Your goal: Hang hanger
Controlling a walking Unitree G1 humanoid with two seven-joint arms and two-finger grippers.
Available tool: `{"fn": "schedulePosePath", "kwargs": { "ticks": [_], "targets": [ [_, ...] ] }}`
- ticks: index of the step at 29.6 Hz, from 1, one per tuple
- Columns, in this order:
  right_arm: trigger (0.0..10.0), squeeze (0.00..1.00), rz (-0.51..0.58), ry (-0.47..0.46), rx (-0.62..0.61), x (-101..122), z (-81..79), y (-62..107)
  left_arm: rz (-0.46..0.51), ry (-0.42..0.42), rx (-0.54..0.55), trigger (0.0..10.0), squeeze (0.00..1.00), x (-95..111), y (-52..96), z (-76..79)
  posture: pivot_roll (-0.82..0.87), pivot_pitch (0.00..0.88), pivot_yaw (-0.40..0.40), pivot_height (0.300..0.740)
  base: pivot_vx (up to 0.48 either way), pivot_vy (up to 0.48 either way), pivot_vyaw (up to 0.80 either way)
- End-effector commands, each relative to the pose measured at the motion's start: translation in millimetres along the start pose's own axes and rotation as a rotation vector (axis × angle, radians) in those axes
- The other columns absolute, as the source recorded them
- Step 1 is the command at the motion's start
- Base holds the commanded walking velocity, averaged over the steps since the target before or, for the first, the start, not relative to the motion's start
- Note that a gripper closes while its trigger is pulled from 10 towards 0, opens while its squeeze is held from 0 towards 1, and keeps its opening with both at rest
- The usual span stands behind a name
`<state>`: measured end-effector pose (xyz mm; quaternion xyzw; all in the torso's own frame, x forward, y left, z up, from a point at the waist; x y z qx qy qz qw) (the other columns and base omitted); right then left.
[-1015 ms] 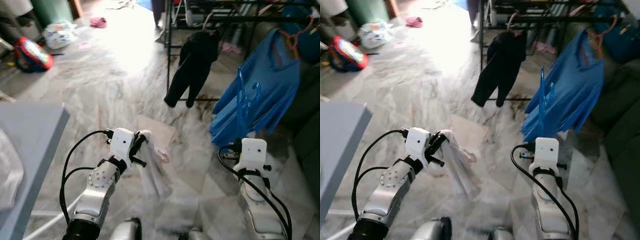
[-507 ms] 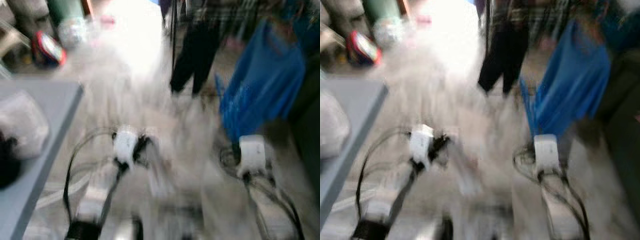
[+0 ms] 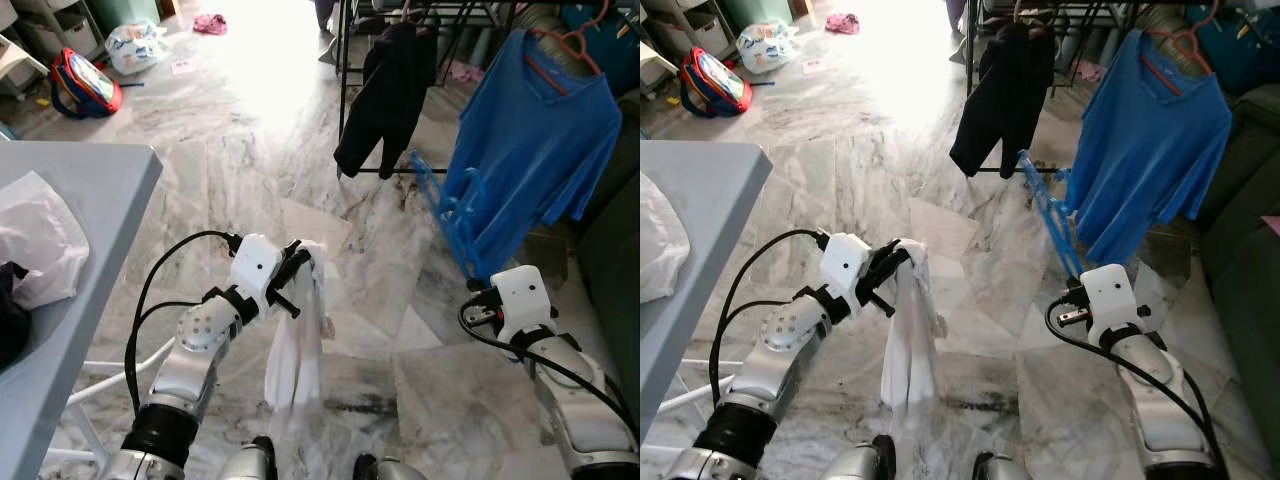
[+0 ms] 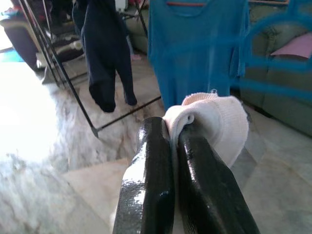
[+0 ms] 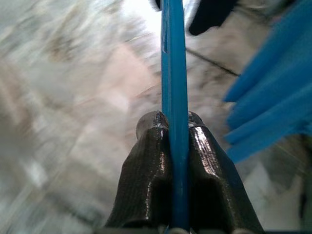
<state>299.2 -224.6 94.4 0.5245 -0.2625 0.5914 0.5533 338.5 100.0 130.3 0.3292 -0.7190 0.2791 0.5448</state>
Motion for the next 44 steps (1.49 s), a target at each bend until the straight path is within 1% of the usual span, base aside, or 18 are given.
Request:
{"fn": "schedulePosePath", "kwargs": {
  "ticks": [1, 3, 4, 5, 6, 8, 12, 17, 18, 24, 27, 29, 33, 37, 40, 41, 42, 44],
  "targets": [
    [10.0, 0.0, 0.016, 0.026, 0.091, 4, -5.1, 4.5, 0.021, -0.051, -0.021, 10.0, 0.0, 6, -2.6, -2.4, 0.05, 0.25, 0.013, 0.74, 0.0, 0.0, 0.0],
    [10.0, 0.0, 0.01, 0.046, 0.175, 10, -1.2, 10.7, 0.025, -0.093, -0.016, 10.0, 0.0, 10, -5.7, -10.7, 0.04, 0.255, 0.017, 0.74, 0.0, 0.0, 0.0],
    [10.0, 0.0, 0.01, 0.046, 0.175, 10, -1.2, 10.7, 0.025, -0.093, -0.016, 10.0, 0.0, 10, -5.7, -10.7, 0.04, 0.255, 0.017, 0.74, 0.0, 0.0, 0.0],
    [10.0, 0.0, -0.003, 0.098, 0.238, 11, 4.6, 18.5, 0.037, -0.155, -0.013, 10.0, 0.0, 15, -7.0, -17.7, 0.04, 0.256, 0.02, 0.74, 0.0, 0.0, 0.0],
    [10.0, 0.0, -0.003, 0.098, 0.238, 11, 4.6, 18.5, 0.037, -0.155, -0.013, 10.0, 0.0, 15, -7.0, -17.7, 0.04, 0.256, 0.02, 0.74, 0.0, 0.0, 0.0],
    [10.0, 0.0, -0.028, 0.101, 0.27, 8, 10.7, 25.6, 0.047, -0.169, -0.001, 10.0, 0.0, 18, -7.7, -23.6, 0.04, 0.256, 0.022, 0.74, 0.0, 0.0, 0.0],
    [10.0, 0.0, -0.057, 0.107, 0.316, 3, 13.6, 34.6, 0.062, -0.232, -0.003, 10.0, 0.0, 23, -7.5, -28.2, 0.04, 0.258, 0.028, 0.74, 0.0, 0.0, 0.0],
    [10.0, 0.0, -0.052, 0.041, 0.426, 4, 0.6, 45.0, 0.09, -0.279, -0.012, 10.0, 0.0, 24, -6.9, -27.5, 0.04, 0.26, 0.039, 0.74, 0.0, 0.0, 0.0],
    [10.0, 0.0, -0.063, 0.039, 0.458, 1, -3.9, 48.5, 0.094, -0.306, -0.03, 10.0, 0.0, 24, -7.0, -23.8, 0.04, 0.26, 0.042, 0.74, 0.0, 0.0, 0.0],
    [10.0, 0.0, -0.074, 0.013, 0.517, 0, -9.6, 56.8, 0.094, -0.327, -0.059, 10.0, 0.0, 24, -7.7, -20.3, 0.04, 0.262, 0.051, 0.74, 0.0, 0.0, 0.0],
    [10.0, 0.0, -0.084, 0.003, 0.564, -1, -14.8, 61.8, 0.095, -0.334, -0.07, 10.0, 0.0, 24, -8.0, -19.8, 0.04, 0.263, 0.054, 0.74, 0.0, 0.0, 0.0],
    [10.0, 0.0, -0.096, -0.002, 0.593, -2, -18.6, 66.0, 0.088, -0.354, -0.076, 10.0, 0.0, 21, -8.7, -20.1, 0.04, 0.266, 0.058, 0.74, 0.0, 0.0, 0.0],
    [10.0, 0.0, -0.121, -0.007, 0.618, -4, -20.5, 71.0, 0.084, -0.364, -0.078, 10.0, 0.0, 20, -7.7, -20.8, 0.04, 0.267, 0.059, 0.74, 0.0, 0.0, 0.0],
    [10.0, 0.0, -0.149, 0.013, 0.636, -8, -22.1, 74.2, 0.065, -0.38, -0.074, 10.0, 0.0, 17, -6.2, -24.0, 0.05, 0.267, 0.059, 0.74, 0.0, 0.0, 0.0],
    [10.0, 0.0, -0.152, 0.036, 0.602, -9, -17.1, 72.0, 0.053, -0.398, -0.074, 10.0, 0.0, 15, -4.8, -26.4, 0.05, 0.267, 0.061, 0.74, 0.0, 0.0, 0.0],
    [10.0, 0.0, -0.147, 0.066, 0.533, -9, -7.7, 66.0, 0.044, -0.402, -0.07, 10.0, 0.0, 14, -3.4, -29.1, 0.05, 0.266, 0.061, 0.74, 0.0, 0.0, 0.0],
    [10.0, 0.0, -0.147, 0.066, 0.533, -9, -7.7, 66.0, 0.044, -0.402, -0.07, 10.0, 0.0, 14, -3.4, -29.1, 0.05, 0.266, 0.061, 0.74, 0.0, 0.0, 0.0],
    [10.0, 0.0, -0.131, 0.074, 0.498, -6, -2.5, 62.3, 0.034, -0.404, -0.07, 10.0, 0.0, 12, -1.9, -31.1, 0.05, 0.265, 0.063, 0.74, 0.0, 0.0, 0.0]
  ]
}}
Point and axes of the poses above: a point about 5 cm out from each wrist's last joint towards the gripper, its own y axis pointing back from the gripper into the wrist, its own x axis along the axis of the wrist's last joint, z = x × y, the point moved 2 cm from there along -y, pointing out of the wrist towards the gripper
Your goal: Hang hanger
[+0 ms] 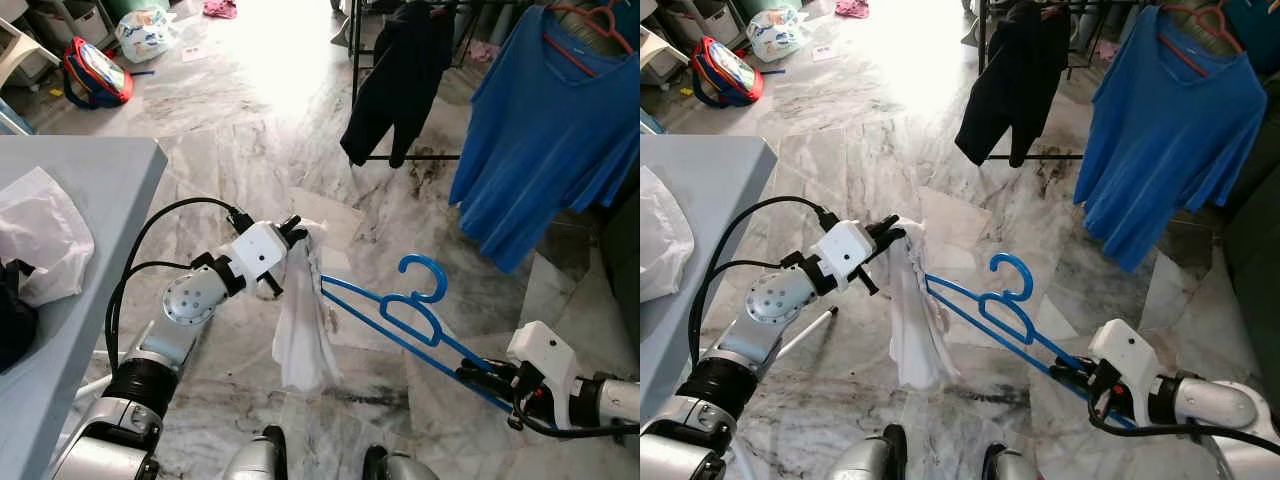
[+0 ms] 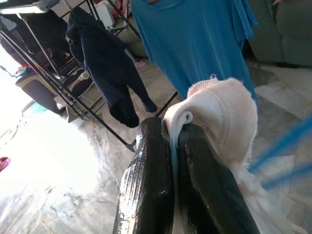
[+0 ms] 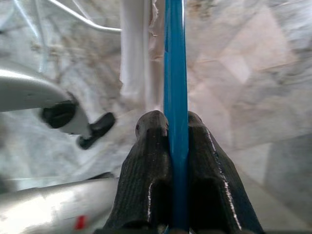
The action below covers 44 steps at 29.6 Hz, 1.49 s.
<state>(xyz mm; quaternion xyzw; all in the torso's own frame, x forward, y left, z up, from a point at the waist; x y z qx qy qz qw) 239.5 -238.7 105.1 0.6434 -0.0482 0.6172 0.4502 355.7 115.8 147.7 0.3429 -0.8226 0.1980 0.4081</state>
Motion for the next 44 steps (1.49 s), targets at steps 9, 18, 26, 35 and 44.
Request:
{"fn": "schedulePosePath", "kwargs": {
  "ticks": [9, 18, 26, 35, 44],
  "targets": [
    [10.0, 0.0, 0.036, 0.0, 0.022, 6, -4.0, -1.7, -0.002, -0.038, -0.004, 10.0, 0.0, -2, 3.0, -5.6, 0.05, 0.262, 0.066, 0.74, 0.0, 0.0, 0.0],
    [10.0, 0.0, 0.021, 0.002, 0.046, 2, -7.9, -5.3, 0.013, -0.031, -0.007, 10.0, 0.0, 1, -0.3, -3.4, 0.05, 0.261, 0.066, 0.74, 0.0, 0.0, 0.0],
    [10.0, 0.0, -0.084, 0.171, -0.283, -10, 39.1, -1.8, -0.012, -0.041, -0.009, 10.0, 0.0, -4, 1.9, -5.7, 0.05, 0.26, 0.063, 0.74, 0.0, 0.0, 0.0],
    [10.0, 0.0, 0.172, 0.105, -0.235, 31, 27.6, -8.9, -0.015, -0.041, -0.013, 10.0, 0.0, -5, 0.6, -2.3, 0.05, 0.258, 0.061, 0.74, 0.0, 0.0, 0.0],
    [10.0, 0.0, 0.141, 0.089, -0.116, 29, 18.9, 8.8, -0.03, -0.045, -0.003, 10.0, 0.0, -9, 1.7, -3.5, 0.04, 0.259, 0.058, 0.74, 0.0, 0.0, 0.0]
  ]
}}
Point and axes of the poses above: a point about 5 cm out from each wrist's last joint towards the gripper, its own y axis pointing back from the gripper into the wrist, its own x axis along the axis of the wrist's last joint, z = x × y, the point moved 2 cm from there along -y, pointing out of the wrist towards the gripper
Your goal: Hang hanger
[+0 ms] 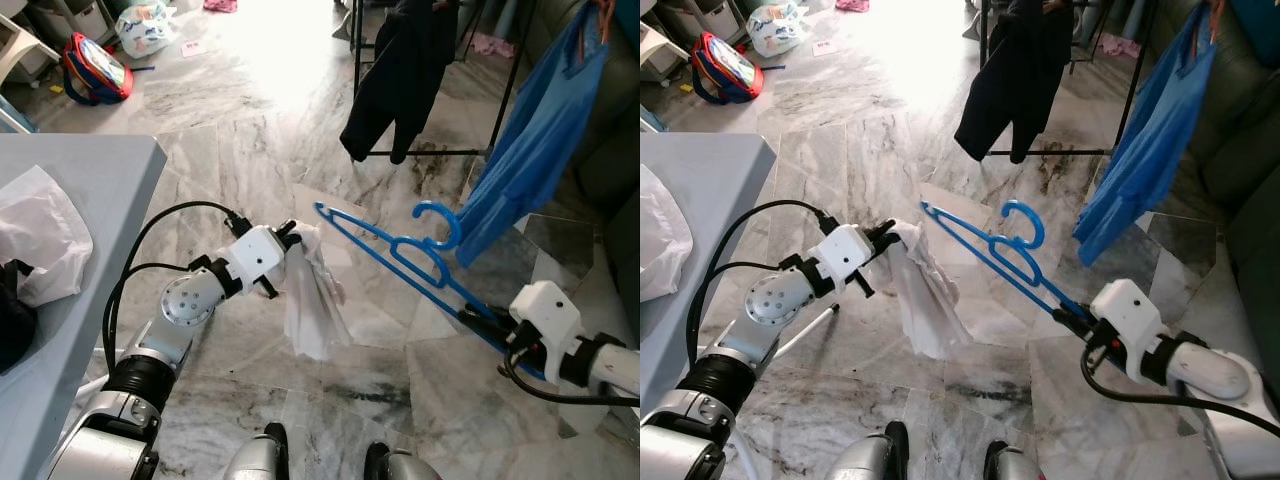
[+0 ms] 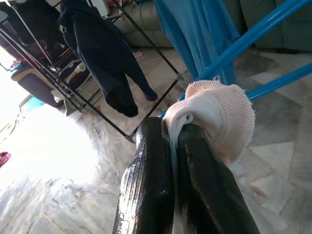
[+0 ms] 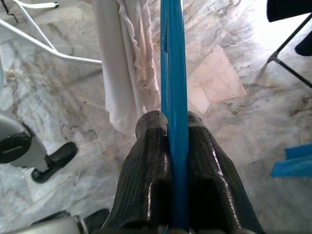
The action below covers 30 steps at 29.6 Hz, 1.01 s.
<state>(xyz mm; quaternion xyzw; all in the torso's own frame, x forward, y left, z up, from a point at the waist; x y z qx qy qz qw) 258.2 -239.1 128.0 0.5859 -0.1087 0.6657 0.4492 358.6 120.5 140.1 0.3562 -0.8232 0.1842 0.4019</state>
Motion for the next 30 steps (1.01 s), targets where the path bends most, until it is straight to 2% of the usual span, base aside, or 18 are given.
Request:
{"fn": "schedulePosePath", "kwargs": {
  "ticks": [1, 5, 8, 24, 30],
  "targets": [
    [10.0, 0.0, -0.002, 0.007, 0.016, 7, 3.7, 13.4, -0.004, -0.021, 0.011, 10.0, 0.0, -1, 0.4, -4.2, 0.03, 0.258, 0.057, 0.74, 0.0, 0.0, 0.0],
    [10.0, 0.0, -0.027, 0.008, 0.036, 6, 3.7, 18.5, -0.008, -0.025, 0.016, 10.0, 0.0, -1, -0.2, -5.2, 0.03, 0.256, 0.058, 0.74, 0.0, 0.0, 0.0],
    [10.0, 0.0, -0.046, -0.001, 0.087, 6, -3.1, 21.0, -0.033, -0.052, 0.039, 10.0, 0.0, -4, -0.5, -9.7, 0.03, 0.255, 0.058, 0.74, 0.0, 0.0, 0.0],
    [10.0, 0.0, -0.15, -0.036, 0.183, -10, -19.4, 25.9, -0.049, -0.063, 0.058, 10.0, 0.0, -7, 2.2, -14.7, 0.03, 0.256, 0.061, 0.74, 0.0, 0.0, 0.0],
    [10.0, 0.0, -0.147, -0.036, 0.178, -12, -20.6, 20.5, -0.002, -0.037, 0.031, 10.0, 0.0, 0, 0.1, -12.4, 0.04, 0.255, 0.062, 0.74, 0.0, 0.0, 0.0]
  ]
}}
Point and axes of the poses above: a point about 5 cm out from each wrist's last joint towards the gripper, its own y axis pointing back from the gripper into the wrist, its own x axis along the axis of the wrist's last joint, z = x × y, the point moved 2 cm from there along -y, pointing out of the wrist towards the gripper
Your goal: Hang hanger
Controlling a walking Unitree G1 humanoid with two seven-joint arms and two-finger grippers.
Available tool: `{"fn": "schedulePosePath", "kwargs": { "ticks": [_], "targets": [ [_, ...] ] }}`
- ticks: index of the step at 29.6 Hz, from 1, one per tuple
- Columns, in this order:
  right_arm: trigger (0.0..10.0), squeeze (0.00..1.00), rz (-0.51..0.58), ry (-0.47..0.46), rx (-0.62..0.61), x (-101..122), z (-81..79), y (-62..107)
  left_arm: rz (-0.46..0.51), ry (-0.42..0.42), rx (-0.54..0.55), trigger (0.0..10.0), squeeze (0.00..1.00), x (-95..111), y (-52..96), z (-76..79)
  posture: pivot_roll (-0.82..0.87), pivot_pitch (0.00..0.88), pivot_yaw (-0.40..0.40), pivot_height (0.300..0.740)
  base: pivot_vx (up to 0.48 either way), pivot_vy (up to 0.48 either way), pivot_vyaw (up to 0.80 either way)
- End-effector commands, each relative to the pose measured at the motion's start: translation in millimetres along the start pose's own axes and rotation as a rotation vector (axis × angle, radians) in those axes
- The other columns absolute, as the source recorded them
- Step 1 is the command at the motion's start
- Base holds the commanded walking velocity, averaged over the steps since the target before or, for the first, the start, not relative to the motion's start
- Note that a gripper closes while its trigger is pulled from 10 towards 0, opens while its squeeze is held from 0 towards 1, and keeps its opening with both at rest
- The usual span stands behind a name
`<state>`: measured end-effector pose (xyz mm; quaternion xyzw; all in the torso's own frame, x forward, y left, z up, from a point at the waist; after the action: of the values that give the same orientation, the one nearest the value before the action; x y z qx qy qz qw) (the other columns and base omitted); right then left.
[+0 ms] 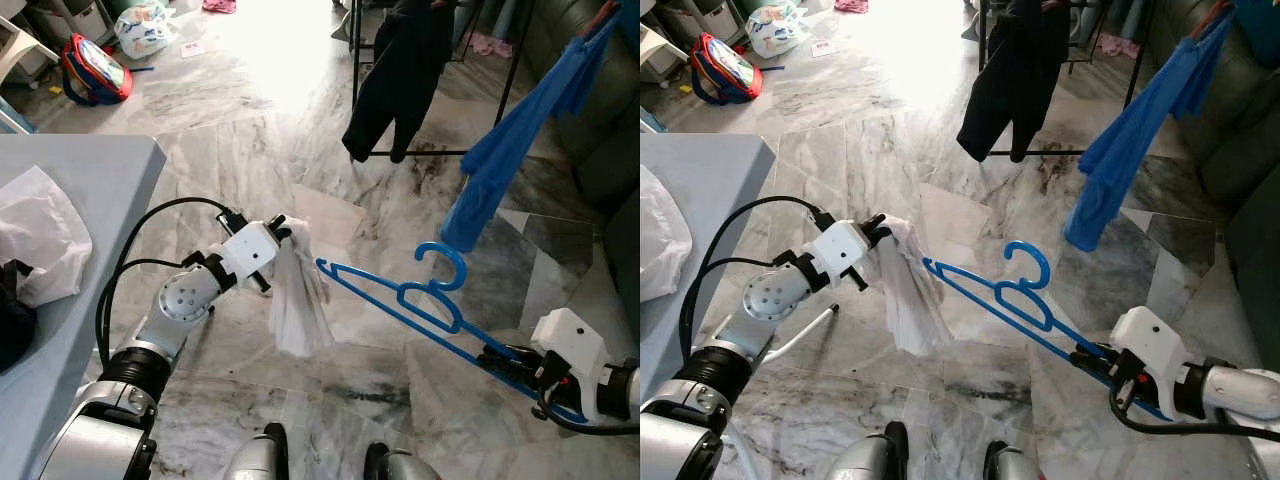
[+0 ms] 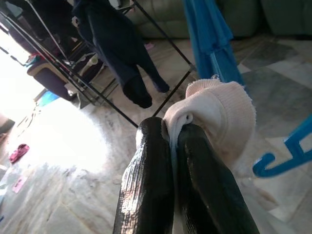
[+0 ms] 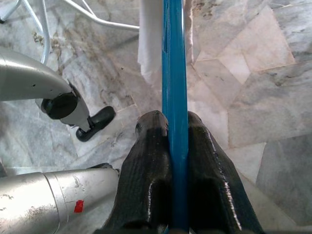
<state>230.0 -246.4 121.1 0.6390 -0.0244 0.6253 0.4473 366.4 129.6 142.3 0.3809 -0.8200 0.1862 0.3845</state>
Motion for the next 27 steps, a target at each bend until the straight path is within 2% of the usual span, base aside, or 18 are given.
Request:
{"fn": "schedulePosePath", "kwargs": {
  "ticks": [1, 6, 11, 18, 20, 27],
  "targets": [
    [10.0, 0.0, -0.003, 0.008, 0.023, 1, -4.0, -3.1, 0.042, 0.0, -0.01, 10.0, 0.0, 7, -0.6, -0.9, 0.04, 0.255, 0.062, 0.74, 0.0, 0.0, 0.0],
    [10.0, 0.0, 0.008, 0.01, 0.016, 1, -3.3, -10.9, 0.08, 0.02, -0.028, 10.0, 0.0, 12, -1.4, 3.3, 0.04, 0.255, 0.064, 0.74, 0.0, 0.0, 0.0],
    [10.0, 0.0, 0.019, 0.018, 0.006, 2, -0.6, -13.1, 0.079, 0.017, -0.028, 10.0, 0.0, 12, 1.0, 0.9, 0.05, 0.254, 0.065, 0.74, 0.0, 0.0, 0.0],
    [10.0, 0.0, 0.027, 0.014, 0.058, 5, -5.6, -9.3, 0.002, -0.029, 0.022, 10.0, 0.0, -1, 6.8, -9.4, 0.04, 0.254, 0.062, 0.74, 0.0, 0.0, 0.0],
    [10.0, 0.0, -0.008, 0.014, 0.089, -1, -9.4, -4.8, -0.021, -0.033, 0.044, 10.0, 0.0, -4, 6.9, -13.6, 0.04, 0.254, 0.061, 0.74, 0.0, 0.0, 0.0],
    [10.0, 0.0, -0.044, 0.012, 0.08, -8, -7.9, -0.1, -0.024, -0.031, 0.039, 10.0, 0.0, -5, 6.9, -12.9, 0.03, 0.258, 0.062, 0.74, 0.0, 0.0, 0.0]
  ]
}}
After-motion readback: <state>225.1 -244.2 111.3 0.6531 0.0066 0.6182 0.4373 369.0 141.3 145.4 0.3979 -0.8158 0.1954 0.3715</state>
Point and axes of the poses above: a point about 5 cm out from each wrist's last joint towards the gripper, its own y axis pointing back from the gripper into the wrist, its own x axis along the axis of the wrist's last joint, z = x × y, the point moved 2 cm from there along -y, pointing out of the wrist towards the gripper
